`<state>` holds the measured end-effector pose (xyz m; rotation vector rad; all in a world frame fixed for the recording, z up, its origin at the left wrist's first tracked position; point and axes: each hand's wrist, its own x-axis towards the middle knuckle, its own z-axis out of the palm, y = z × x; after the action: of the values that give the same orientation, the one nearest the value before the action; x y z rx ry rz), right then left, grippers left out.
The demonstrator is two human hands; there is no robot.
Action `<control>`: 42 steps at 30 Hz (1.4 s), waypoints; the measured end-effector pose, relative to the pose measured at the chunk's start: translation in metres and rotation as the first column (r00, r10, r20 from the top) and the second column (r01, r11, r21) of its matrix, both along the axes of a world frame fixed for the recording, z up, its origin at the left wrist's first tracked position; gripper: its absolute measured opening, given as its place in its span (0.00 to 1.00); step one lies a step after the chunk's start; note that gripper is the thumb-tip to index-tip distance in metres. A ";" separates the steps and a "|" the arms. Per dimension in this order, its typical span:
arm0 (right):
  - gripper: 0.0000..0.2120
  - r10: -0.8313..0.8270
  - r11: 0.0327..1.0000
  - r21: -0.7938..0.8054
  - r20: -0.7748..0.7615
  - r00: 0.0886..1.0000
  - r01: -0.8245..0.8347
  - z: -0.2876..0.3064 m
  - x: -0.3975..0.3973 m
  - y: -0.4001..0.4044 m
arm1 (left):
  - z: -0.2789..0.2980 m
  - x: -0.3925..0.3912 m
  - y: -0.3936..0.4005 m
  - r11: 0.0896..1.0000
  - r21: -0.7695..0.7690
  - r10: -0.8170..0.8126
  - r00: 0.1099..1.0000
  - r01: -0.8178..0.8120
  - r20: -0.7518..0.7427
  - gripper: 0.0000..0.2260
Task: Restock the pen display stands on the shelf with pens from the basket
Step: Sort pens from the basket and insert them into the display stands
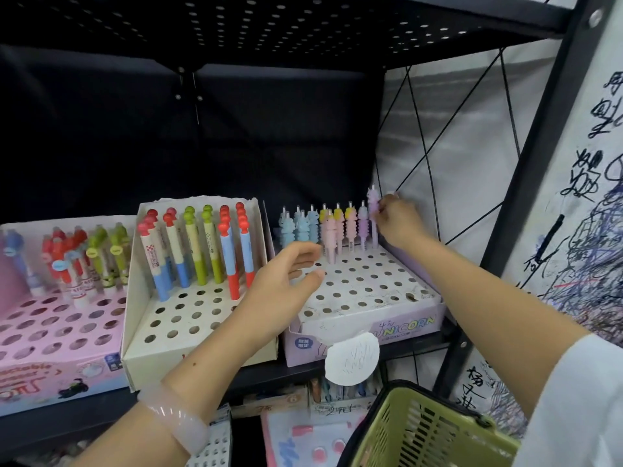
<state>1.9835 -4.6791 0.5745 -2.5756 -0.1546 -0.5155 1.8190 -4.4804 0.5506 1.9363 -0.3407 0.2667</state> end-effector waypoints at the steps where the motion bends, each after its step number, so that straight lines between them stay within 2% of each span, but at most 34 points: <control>1: 0.09 -0.012 1.000 -0.018 -0.033 0.999 0.012 -0.001 0.001 0.001 | 0.000 0.000 0.000 1.000 -0.001 -0.002 1.000 0.002 0.000 0.12; 5: 0.11 -0.073 0.992 -0.117 -0.154 0.985 0.055 -0.006 0.000 0.004 | -0.002 -0.002 0.000 1.000 -0.002 -0.010 1.000 0.010 -0.003 0.12; 10: 0.11 -0.096 0.981 -0.188 -0.221 0.970 0.055 -0.002 -0.020 0.003 | 0.000 -0.008 0.001 0.999 -0.051 -0.018 1.000 0.018 -0.006 0.12; 12: 0.11 -0.054 0.989 -0.144 -0.185 0.981 0.027 0.003 -0.035 0.000 | 0.000 -0.015 0.000 0.996 -0.085 -0.025 1.000 0.025 0.001 0.12; 15: 0.13 0.107 0.994 -0.006 -0.140 0.984 -0.109 0.015 -0.077 -0.002 | 0.001 -0.031 -0.006 0.990 -0.135 -0.030 0.999 0.033 0.022 0.12; 18: 0.09 0.268 0.953 0.180 -0.118 0.956 -0.244 0.019 -0.134 -0.004 | -0.002 -0.058 -0.016 0.980 -0.181 -0.067 0.995 0.078 0.068 0.11; 20: 0.07 0.318 0.921 0.275 -0.126 0.940 -0.275 0.008 -0.172 -0.009 | -0.013 -0.080 -0.022 0.958 -0.252 -0.117 0.990 0.135 0.084 0.12; 23: 0.10 0.341 0.914 0.299 -0.206 0.917 -0.273 -0.035 -0.219 -0.024 | -0.044 -0.105 -0.030 0.932 -0.310 -0.185 0.982 0.189 0.042 0.13; 25: 0.09 0.303 0.949 0.191 -0.329 0.894 -0.251 -0.077 -0.241 -0.034 | -0.073 -0.116 -0.036 0.950 -0.252 -0.201 0.979 0.186 -0.036 0.12; 27: 0.08 0.224 0.962 -0.025 -0.500 0.837 -0.273 -0.124 -0.253 -0.044 | -0.104 -0.122 -0.040 0.975 -0.122 -0.197 0.975 0.184 -0.106 0.12; 29: 0.10 0.146 0.940 -0.131 -0.682 0.716 -0.316 -0.172 -0.258 -0.050 | -0.133 -0.127 -0.042 0.979 0.041 -0.193 0.969 0.201 -0.153 0.10; 31: 0.15 0.078 0.960 -0.091 -0.821 0.566 -0.264 -0.218 -0.261 -0.053 | -0.155 -0.130 -0.043 0.963 0.164 -0.181 0.965 0.212 -0.188 0.08; 34: 0.19 -0.005 0.987 -0.075 -0.897 0.442 -0.139 -0.276 -0.262 -0.054 | -0.175 -0.133 -0.046 0.948 0.248 -0.153 0.970 0.198 -0.190 0.08; 35: 0.15 -0.014 0.995 -0.052 -0.914 0.406 -0.083 -0.289 -0.264 -0.052 | -0.178 -0.134 -0.048 0.949 0.251 -0.153 0.973 0.193 -0.170 0.08; 36: 0.07 -0.006 1.000 -0.013 -0.931 0.365 -0.019 -0.297 -0.267 -0.046 | -0.180 -0.134 -0.048 0.952 0.245 -0.147 0.977 0.182 -0.153 0.08; 37: 0.10 -0.008 0.999 0.008 -0.940 0.341 0.045 -0.306 -0.268 -0.040 | -0.180 -0.134 -0.049 0.958 0.235 -0.132 0.981 0.162 -0.139 0.08; 39: 0.33 -0.023 0.996 0.002 -0.956 0.294 0.086 -0.324 -0.271 -0.028 | -0.179 -0.134 -0.049 0.971 0.211 -0.092 0.988 0.116 -0.121 0.08; 40: 0.39 -0.035 0.996 -0.012 -0.957 0.287 0.083 -0.332 -0.273 -0.020 | -0.179 -0.134 -0.049 0.976 0.195 -0.079 0.989 0.102 -0.122 0.08; 42: 0.45 -0.064 0.987 -0.019 -0.958 0.280 0.160 -0.343 -0.279 -0.006 | -0.177 -0.135 -0.051 0.985 0.150 -0.066 0.989 0.086 -0.136 0.08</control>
<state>1.7042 -4.6849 0.2312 -2.3387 0.4845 1.0649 1.6841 -4.5312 0.3732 2.0771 -0.3572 0.0638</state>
